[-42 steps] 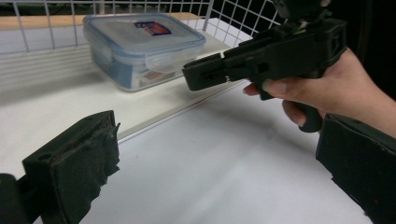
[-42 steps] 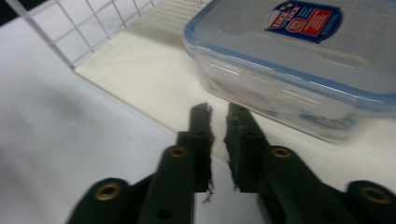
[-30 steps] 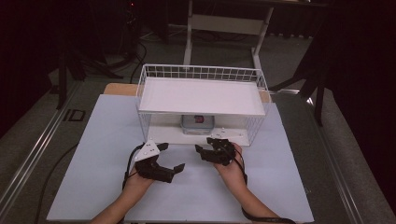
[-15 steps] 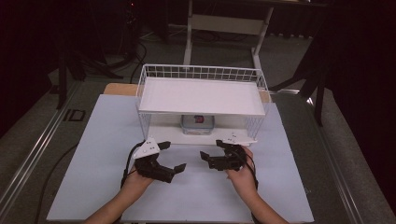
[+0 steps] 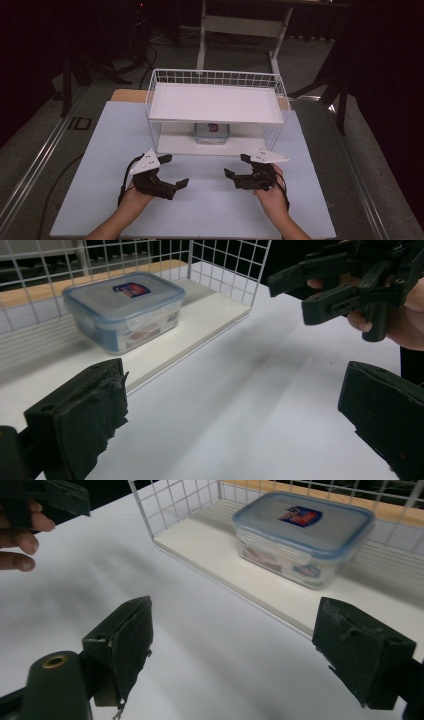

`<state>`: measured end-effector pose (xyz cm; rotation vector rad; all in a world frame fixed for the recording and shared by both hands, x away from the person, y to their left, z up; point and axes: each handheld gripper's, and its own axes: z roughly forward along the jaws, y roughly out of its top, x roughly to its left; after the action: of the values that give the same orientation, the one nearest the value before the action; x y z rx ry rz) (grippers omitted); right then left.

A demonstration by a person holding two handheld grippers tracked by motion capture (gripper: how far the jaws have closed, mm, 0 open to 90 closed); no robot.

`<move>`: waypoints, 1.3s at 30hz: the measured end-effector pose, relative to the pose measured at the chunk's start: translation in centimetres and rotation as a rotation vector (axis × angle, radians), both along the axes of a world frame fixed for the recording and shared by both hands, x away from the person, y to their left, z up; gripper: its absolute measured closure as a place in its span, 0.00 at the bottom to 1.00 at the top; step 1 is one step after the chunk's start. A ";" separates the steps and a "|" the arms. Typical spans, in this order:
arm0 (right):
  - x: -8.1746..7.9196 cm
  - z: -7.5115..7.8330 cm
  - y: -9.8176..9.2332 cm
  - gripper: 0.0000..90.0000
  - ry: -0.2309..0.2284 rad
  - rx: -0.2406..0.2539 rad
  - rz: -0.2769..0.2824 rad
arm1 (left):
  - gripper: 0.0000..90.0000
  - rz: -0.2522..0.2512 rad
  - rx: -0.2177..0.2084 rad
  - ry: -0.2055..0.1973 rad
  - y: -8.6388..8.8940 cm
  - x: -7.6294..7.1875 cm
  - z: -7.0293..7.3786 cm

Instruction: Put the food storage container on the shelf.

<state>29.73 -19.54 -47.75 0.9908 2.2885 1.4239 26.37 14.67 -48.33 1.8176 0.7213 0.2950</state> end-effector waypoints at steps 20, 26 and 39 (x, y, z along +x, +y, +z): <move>-2.6 -0.1 -6.0 0.18 0.006 0.034 -0.077 | 0.00 0.050 0.014 0.004 3.3 -2.0 -0.3; -3.2 0.0 -6.7 0.18 -0.012 0.040 -0.075 | 0.00 0.063 0.016 0.015 3.9 -2.3 -0.7; -3.9 -1.7 -7.9 0.18 -0.031 -0.001 -0.068 | 0.00 0.087 0.004 0.030 4.0 -2.1 -1.9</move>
<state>25.85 -27.40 -49.41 1.0287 2.2123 1.4009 24.23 18.68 -50.21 1.8007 0.8226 0.3279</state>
